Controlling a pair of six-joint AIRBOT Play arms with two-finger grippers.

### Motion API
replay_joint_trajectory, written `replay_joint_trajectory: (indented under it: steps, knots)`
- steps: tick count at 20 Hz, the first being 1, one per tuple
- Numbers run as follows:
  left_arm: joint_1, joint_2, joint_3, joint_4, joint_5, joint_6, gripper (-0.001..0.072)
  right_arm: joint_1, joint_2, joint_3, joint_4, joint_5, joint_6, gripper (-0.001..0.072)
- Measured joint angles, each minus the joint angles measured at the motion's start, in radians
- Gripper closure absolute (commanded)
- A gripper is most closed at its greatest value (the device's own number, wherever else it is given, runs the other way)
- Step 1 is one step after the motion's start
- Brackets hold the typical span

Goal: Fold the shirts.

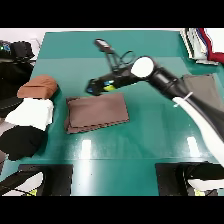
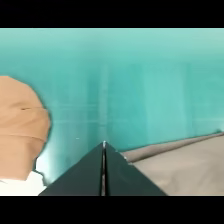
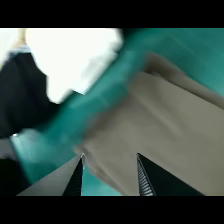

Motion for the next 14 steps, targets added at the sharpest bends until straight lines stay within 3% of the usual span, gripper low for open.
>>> replay_joint_trajectory:
  steps: [1,2,3,8,14]
  knots:
    - [0.002,0.000,-0.001,-0.012,-0.001,0.002,0.0681,-0.053,0.023,-0.055,-0.030,0.025,0.007,0.0308]
    - [0.002,0.000,-0.001,-0.027,-0.001,0.003,0.0681,-0.116,0.042,-0.114,-0.053,0.050,0.016,0.0216]
    - [0.003,0.000,-0.001,-0.042,0.001,0.005,0.0681,-0.183,0.051,-0.171,-0.068,0.079,0.019,0.0195]
    - [0.004,-0.002,-0.002,-0.092,0.009,0.008,0.0681,-0.399,-0.036,-0.344,0.025,0.190,-0.008,0.0196]
    - [0.004,-0.003,-0.002,-0.140,-0.002,0.010,0.0681,-0.351,-0.242,-0.292,0.222,0.230,-0.063,0.0209]
